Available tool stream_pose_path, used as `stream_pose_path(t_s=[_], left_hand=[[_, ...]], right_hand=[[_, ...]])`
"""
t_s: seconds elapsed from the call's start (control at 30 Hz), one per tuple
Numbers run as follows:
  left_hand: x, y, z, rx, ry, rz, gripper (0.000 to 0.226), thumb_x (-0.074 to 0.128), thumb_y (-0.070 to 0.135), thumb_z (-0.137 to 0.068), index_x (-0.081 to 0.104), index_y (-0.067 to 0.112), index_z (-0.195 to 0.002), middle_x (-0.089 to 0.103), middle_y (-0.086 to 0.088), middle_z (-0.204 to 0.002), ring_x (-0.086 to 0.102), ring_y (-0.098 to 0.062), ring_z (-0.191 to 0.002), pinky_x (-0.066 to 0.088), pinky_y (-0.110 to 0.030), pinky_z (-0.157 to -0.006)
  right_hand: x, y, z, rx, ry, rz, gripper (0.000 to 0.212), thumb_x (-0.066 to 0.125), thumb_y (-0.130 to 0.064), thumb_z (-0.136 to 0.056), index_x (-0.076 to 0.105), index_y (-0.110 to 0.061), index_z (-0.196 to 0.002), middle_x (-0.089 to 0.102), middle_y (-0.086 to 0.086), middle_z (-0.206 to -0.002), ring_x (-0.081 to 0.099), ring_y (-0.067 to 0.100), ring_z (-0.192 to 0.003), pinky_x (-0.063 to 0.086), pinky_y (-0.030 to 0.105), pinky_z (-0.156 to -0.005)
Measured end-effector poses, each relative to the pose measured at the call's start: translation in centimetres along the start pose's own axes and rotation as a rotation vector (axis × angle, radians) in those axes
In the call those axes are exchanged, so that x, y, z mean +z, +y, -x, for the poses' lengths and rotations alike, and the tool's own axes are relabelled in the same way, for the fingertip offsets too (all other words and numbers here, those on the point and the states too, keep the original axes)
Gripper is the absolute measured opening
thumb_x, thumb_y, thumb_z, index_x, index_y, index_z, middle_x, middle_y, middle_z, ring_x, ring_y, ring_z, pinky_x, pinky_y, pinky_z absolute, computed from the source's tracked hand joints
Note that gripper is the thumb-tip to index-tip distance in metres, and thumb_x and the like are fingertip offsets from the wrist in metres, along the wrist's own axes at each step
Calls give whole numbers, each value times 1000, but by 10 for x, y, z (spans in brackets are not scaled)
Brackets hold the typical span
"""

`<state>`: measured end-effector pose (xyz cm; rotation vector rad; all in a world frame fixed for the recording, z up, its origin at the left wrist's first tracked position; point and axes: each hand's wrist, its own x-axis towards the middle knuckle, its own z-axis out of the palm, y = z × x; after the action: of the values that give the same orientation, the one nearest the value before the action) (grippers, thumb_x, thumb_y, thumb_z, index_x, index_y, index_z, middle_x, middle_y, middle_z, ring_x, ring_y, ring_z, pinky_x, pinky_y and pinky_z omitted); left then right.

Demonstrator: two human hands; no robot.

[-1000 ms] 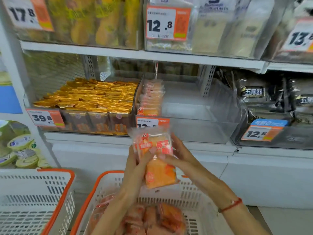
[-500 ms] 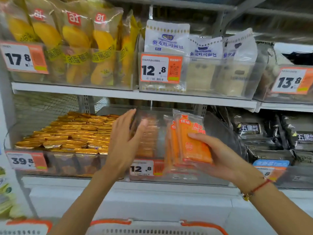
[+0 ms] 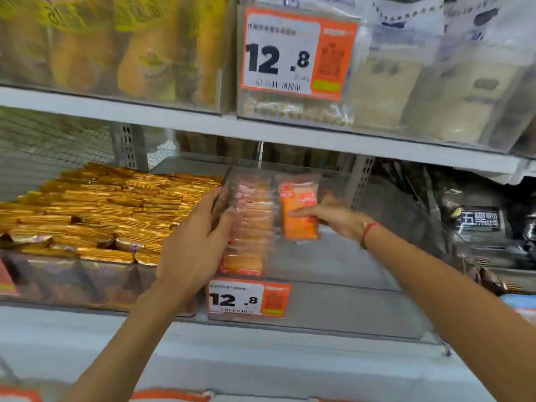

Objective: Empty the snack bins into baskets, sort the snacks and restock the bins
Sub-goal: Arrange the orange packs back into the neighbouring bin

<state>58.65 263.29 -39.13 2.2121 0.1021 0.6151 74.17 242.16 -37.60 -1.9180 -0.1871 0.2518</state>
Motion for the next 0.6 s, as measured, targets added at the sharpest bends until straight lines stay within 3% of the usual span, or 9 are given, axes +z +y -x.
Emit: stream_pose_path(t_s=[0.07, 0.13, 0.2, 0.27, 0.3, 0.37, 0.43, 0.5, 0.6], left_hand=[[0, 0, 0, 4, 12, -8, 44, 32, 53, -98, 30, 47, -143, 55, 17, -122, 58, -17, -107, 47, -37, -89], [2, 0, -1, -4, 29, -10, 43, 30, 54, -98, 32, 48, -140, 56, 16, -125, 57, -16, -103, 46, -37, -88], [2, -1, -2, -13, 33, -10, 41, 29, 55, -98, 33, 49, -138, 53, 21, -117, 52, -10, -95, 44, -35, -84], [4, -2, -2, -20, 37, 1, 39, 29, 56, -99, 35, 50, -137, 50, 24, -112, 52, -9, -94, 41, -33, -80], [4, -2, -1, -20, 44, 3, 38, 29, 56, -99, 36, 49, -136, 51, 24, -110, 52, -9, -94, 39, -32, -79], [4, -2, -2, -31, 44, -3, 37, 28, 58, -99, 36, 48, -134, 50, 21, -107, 51, -10, -93, 36, -32, -78], [4, -3, -3, -32, 35, -12, 38, 27, 59, -99, 34, 47, -134, 50, 20, -109, 51, -11, -95, 37, -33, -80], [5, -3, -2, -27, 35, -18, 38, 26, 59, -99, 33, 47, -134, 51, 19, -111, 53, -13, -98, 38, -35, -82], [5, -3, -2, -28, 40, -16, 38, 26, 58, -98, 33, 45, -134, 52, 18, -108, 53, -13, -95, 37, -34, -81]], right_hand=[[8, 11, -25, -25, 16, 24, 62, 88, -11, -64, 56, -7, -117, 70, 7, -108, 68, 20, -100, 54, 37, -92], [10, 23, -48, -56, 16, 39, 96, 96, -28, -46, 48, -12, -128, 67, 4, -115, 66, 19, -105, 56, 39, -91], [13, 24, -51, -58, 59, 123, 110, 96, -40, -42, 43, -17, -135, 60, 2, -125, 59, 21, -116, 54, 40, -94], [15, 19, -40, -34, 146, 247, 96, 93, -39, -54, 45, -20, -135, 53, 0, -129, 49, 21, -124, 47, 39, -100], [13, 19, -38, -15, 145, 225, 79, 90, -31, -63, 48, -23, -129, 52, -4, -120, 51, 16, -116, 50, 33, -92], [10, 20, -37, 16, 42, 73, 49, 84, -13, -73, 53, -25, -110, 58, -8, -97, 57, 5, -83, 49, 17, -59], [9, 15, -32, 44, -27, -17, 34, 77, 0, -77, 58, -24, -90, 59, -6, -82, 58, 1, -65, 46, 12, -47], [8, 11, -30, 55, -3, -87, 33, 76, 1, -78, 57, -23, -91, 64, -1, -89, 64, 7, -78, 53, 15, -55], [4, 15, -33, 30, 119, -92, 51, 81, -4, -75, 53, -10, -117, 65, 7, -110, 66, 22, -99, 59, 22, -65]])
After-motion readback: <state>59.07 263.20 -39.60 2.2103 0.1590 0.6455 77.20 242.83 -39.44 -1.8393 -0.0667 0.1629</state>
